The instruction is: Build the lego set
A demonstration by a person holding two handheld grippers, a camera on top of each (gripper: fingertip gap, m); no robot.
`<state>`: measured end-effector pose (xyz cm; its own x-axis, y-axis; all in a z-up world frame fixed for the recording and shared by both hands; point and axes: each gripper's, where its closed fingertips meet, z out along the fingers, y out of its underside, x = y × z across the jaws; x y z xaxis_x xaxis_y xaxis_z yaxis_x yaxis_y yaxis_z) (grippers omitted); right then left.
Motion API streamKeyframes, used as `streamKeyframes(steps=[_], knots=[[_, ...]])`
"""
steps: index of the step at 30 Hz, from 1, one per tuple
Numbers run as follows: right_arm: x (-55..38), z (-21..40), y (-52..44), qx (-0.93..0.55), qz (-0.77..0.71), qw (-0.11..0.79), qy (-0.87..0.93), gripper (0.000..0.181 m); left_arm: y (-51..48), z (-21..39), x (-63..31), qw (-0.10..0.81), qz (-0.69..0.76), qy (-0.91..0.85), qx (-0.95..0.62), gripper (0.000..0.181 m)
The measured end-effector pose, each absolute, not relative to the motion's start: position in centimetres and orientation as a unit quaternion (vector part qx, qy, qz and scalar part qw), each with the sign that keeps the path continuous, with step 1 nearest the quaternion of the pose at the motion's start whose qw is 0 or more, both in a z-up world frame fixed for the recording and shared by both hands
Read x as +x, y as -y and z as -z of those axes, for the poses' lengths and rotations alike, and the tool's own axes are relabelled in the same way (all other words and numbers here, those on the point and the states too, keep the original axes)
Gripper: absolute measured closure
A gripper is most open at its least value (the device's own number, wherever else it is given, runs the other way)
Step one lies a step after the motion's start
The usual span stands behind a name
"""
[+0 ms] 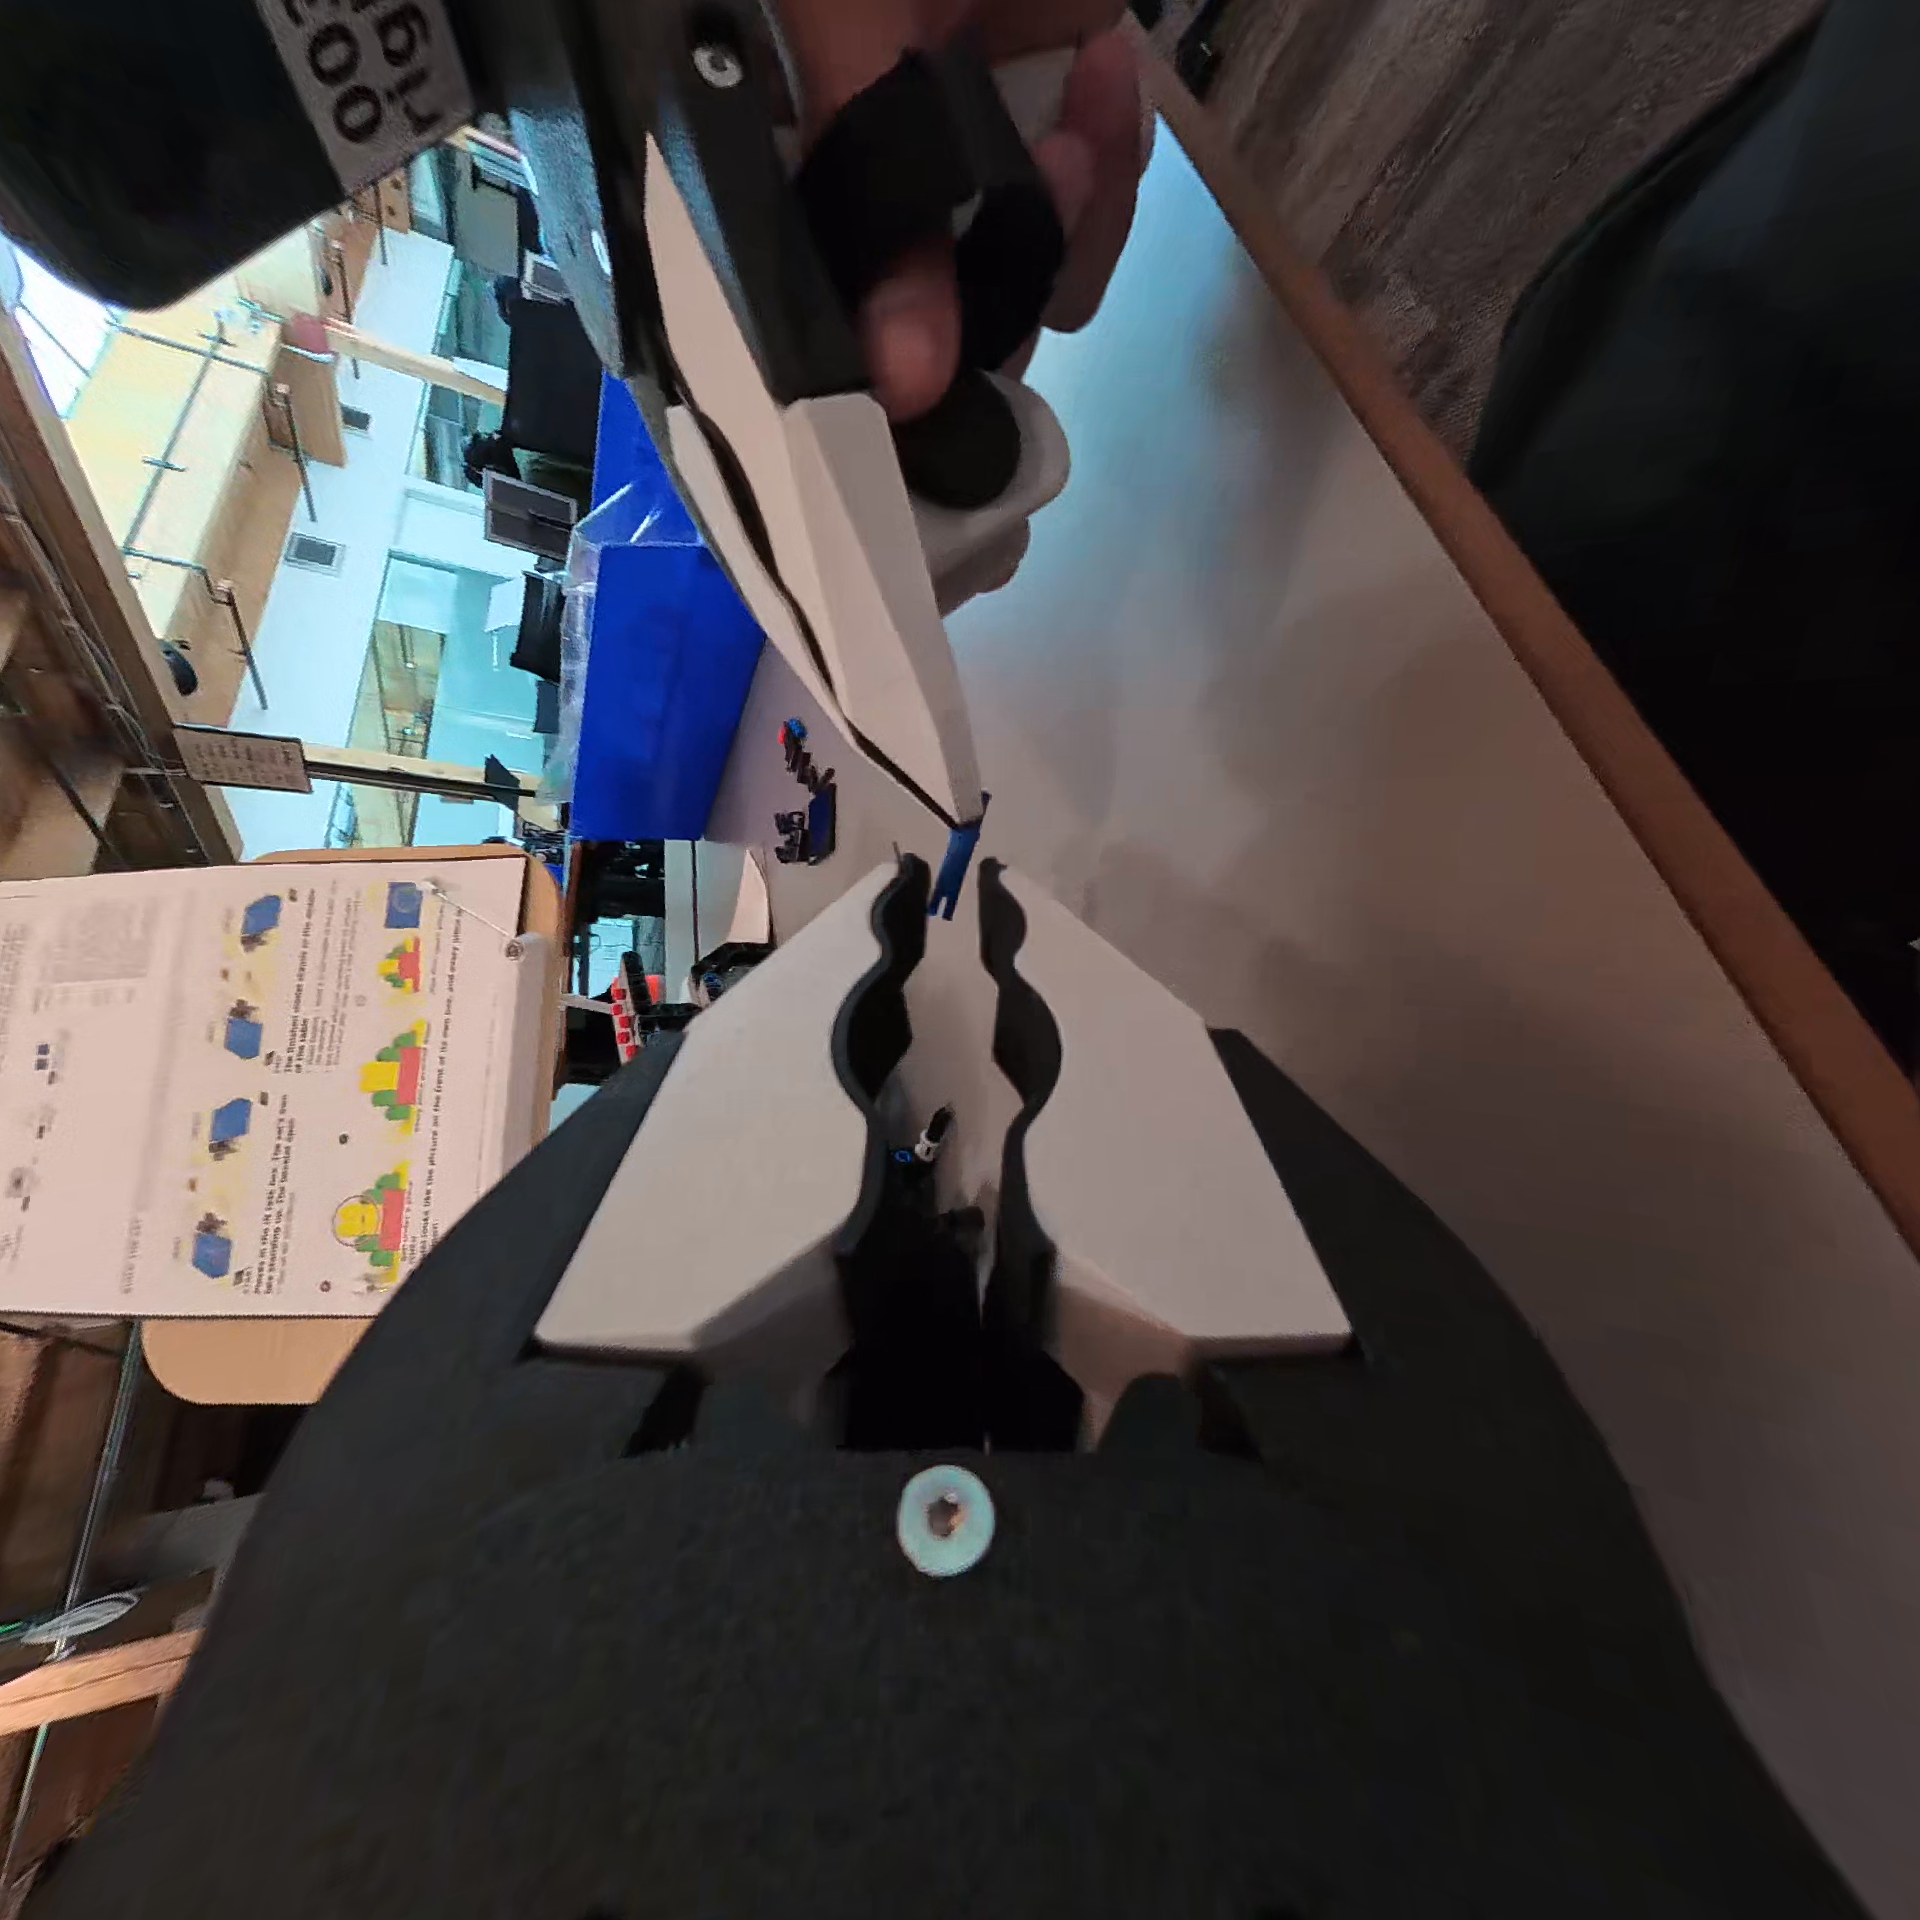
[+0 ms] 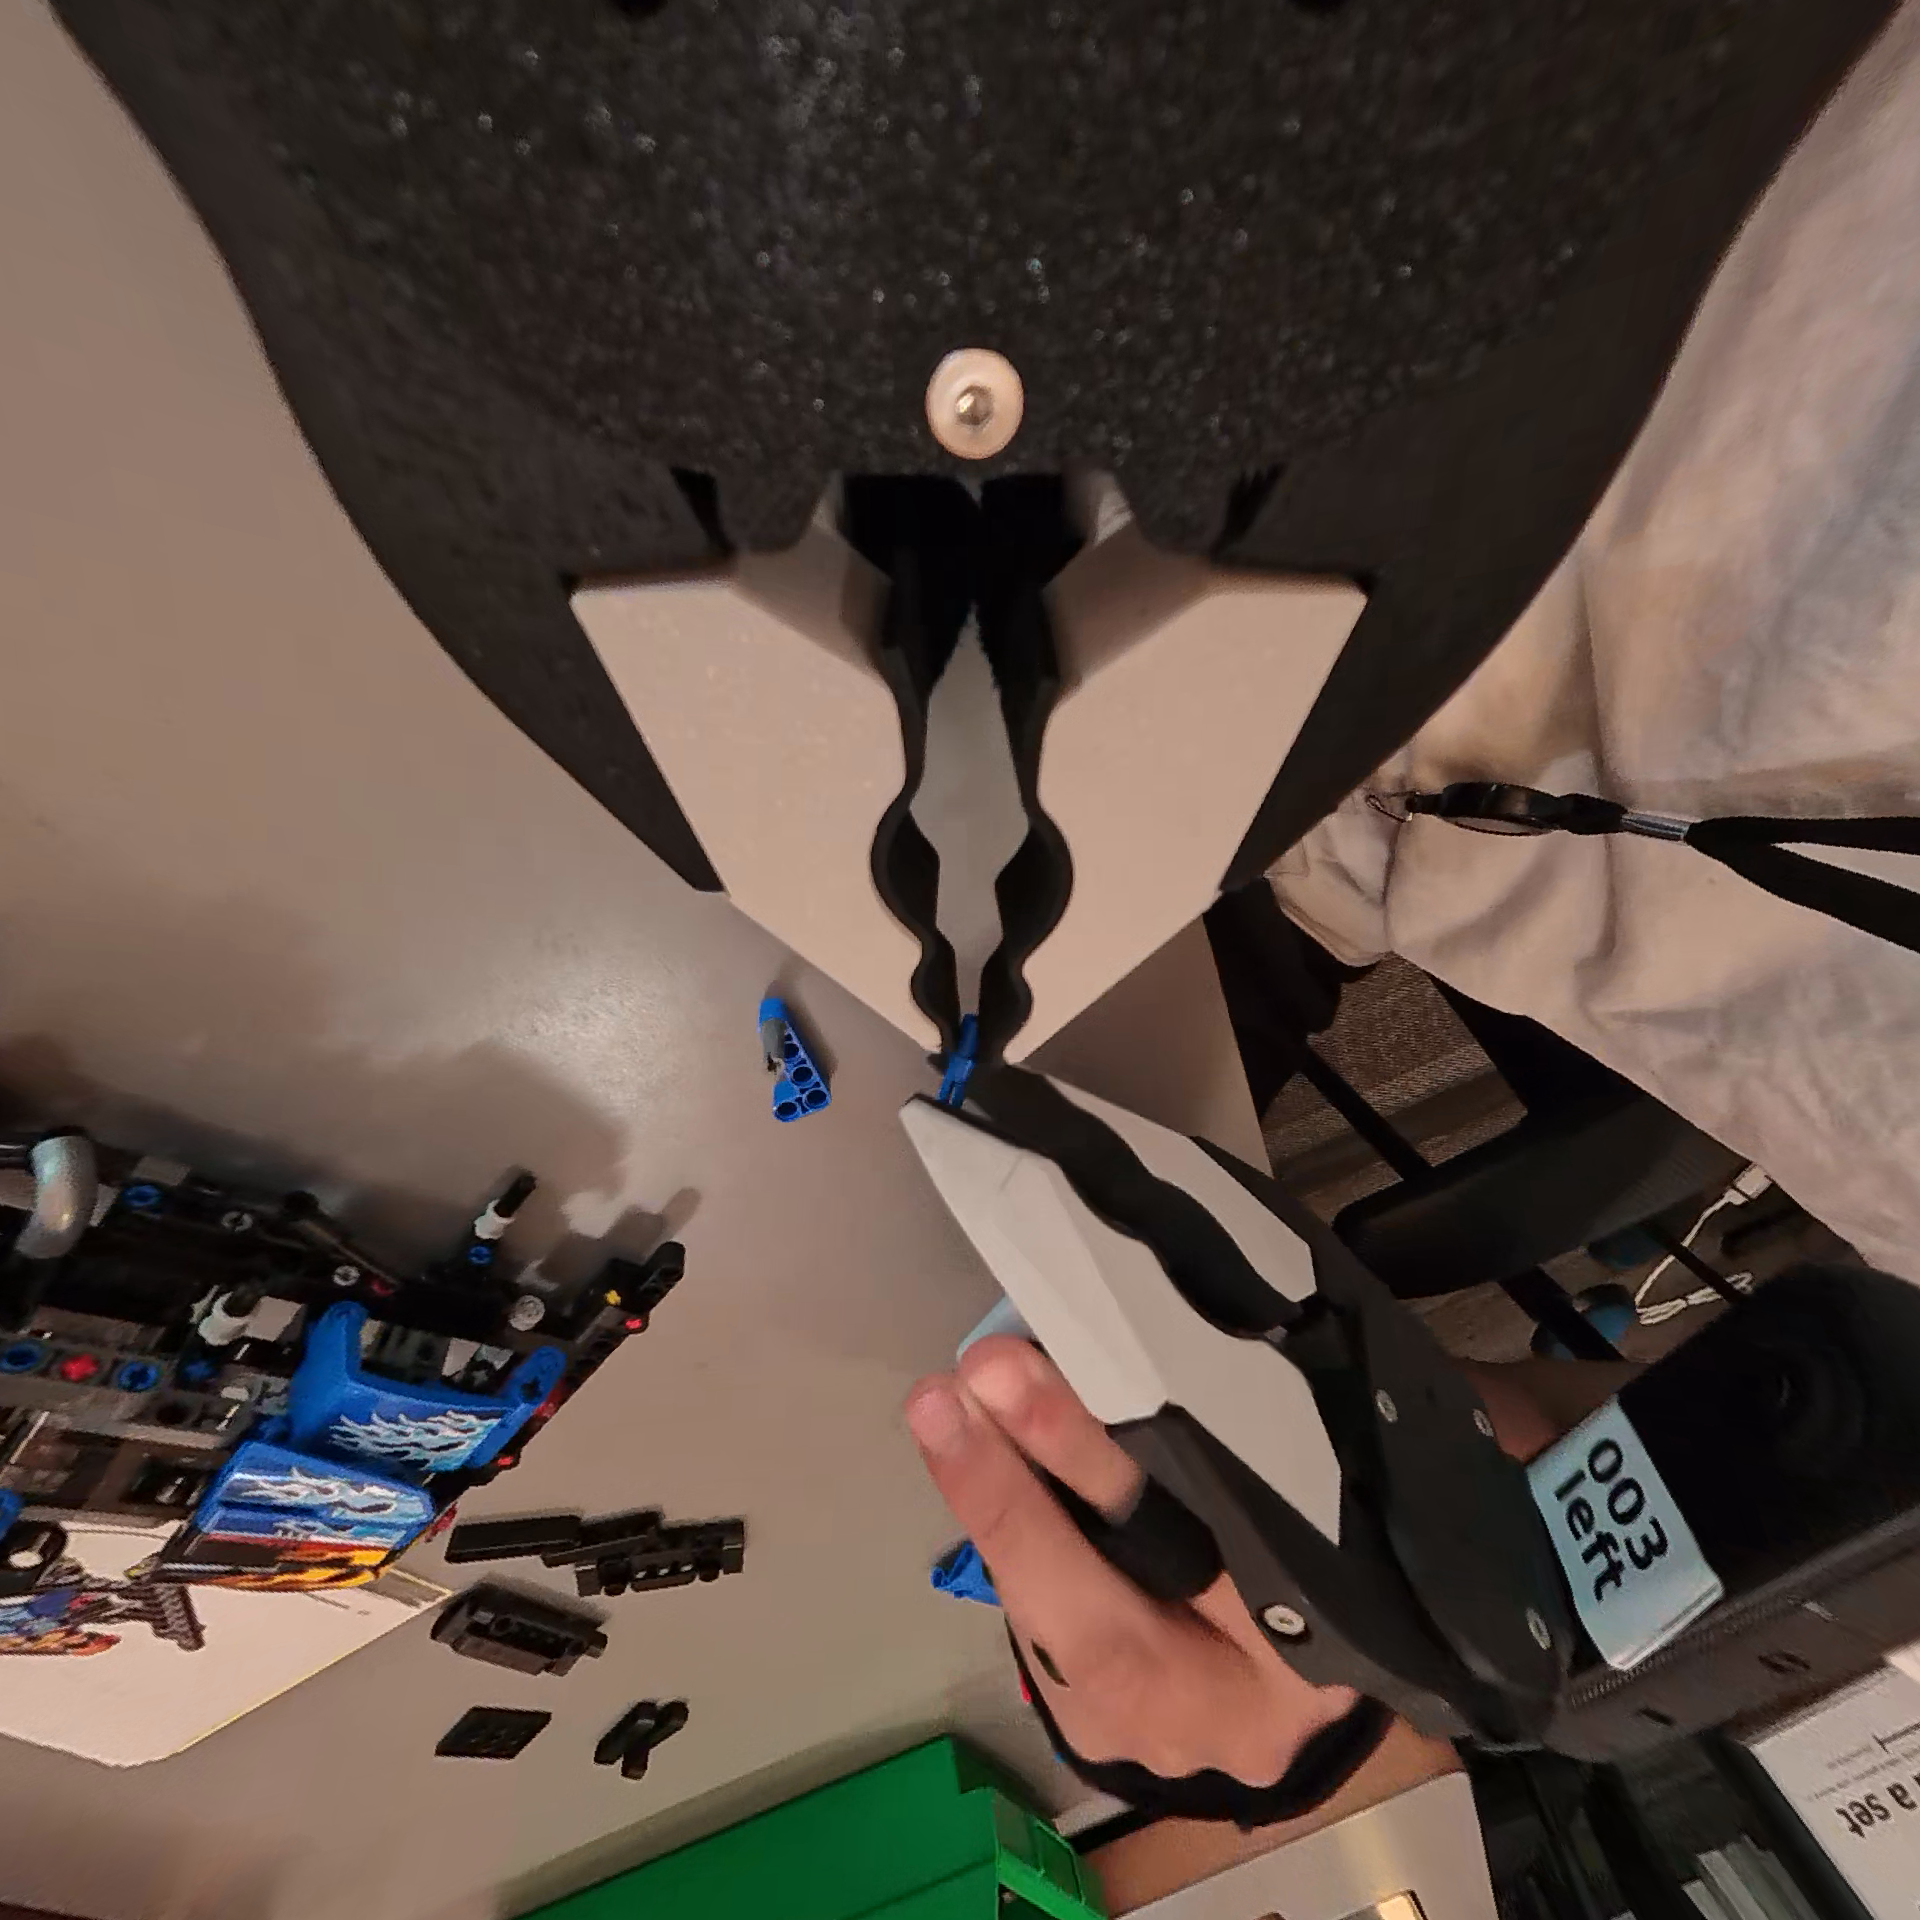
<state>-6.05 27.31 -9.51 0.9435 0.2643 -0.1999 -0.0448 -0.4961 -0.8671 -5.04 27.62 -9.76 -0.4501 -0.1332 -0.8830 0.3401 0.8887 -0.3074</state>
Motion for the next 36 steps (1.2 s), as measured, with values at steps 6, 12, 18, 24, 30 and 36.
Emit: streamKeyframes(steps=[6,12,18,24,30,36], knots=[[-5.4,8.5,-27.6,-0.833,-0.145,0.531,0.053,0.179,-27.8,9.1,-4.3,0.523,0.248,-0.815,0.026,0.178],[-4.8,7.4,-27.7,-0.805,-0.069,0.587,0.047,0.166,-27.9,8.3,-3.9,0.524,0.274,-0.807,-0.01,0.178],[-5.0,7.4,-27.9,-0.797,-0.07,0.599,0.044,0.176,-27.3,8.0,-4.1,0.524,0.294,-0.799,-0.02,0.179],[-5.2,7.0,-27.6,-0.788,-0.117,0.604,0.026,0.177,-27.1,7.5,-4.5,0.528,0.312,-0.79,-0.012,0.178],[-5.1,6.8,-27.3,-0.782,-0.17,0.599,0.004,0.177,-27.1,7.4,-4.5,0.542,0.302,-0.784,0.001,0.178],[-5.2,6.4,-27.4,-0.774,-0.149,0.616,0.01,0.172,-27.4,6.8,-4.4,0.539,0.314,-0.781,-0.016,0.178]])
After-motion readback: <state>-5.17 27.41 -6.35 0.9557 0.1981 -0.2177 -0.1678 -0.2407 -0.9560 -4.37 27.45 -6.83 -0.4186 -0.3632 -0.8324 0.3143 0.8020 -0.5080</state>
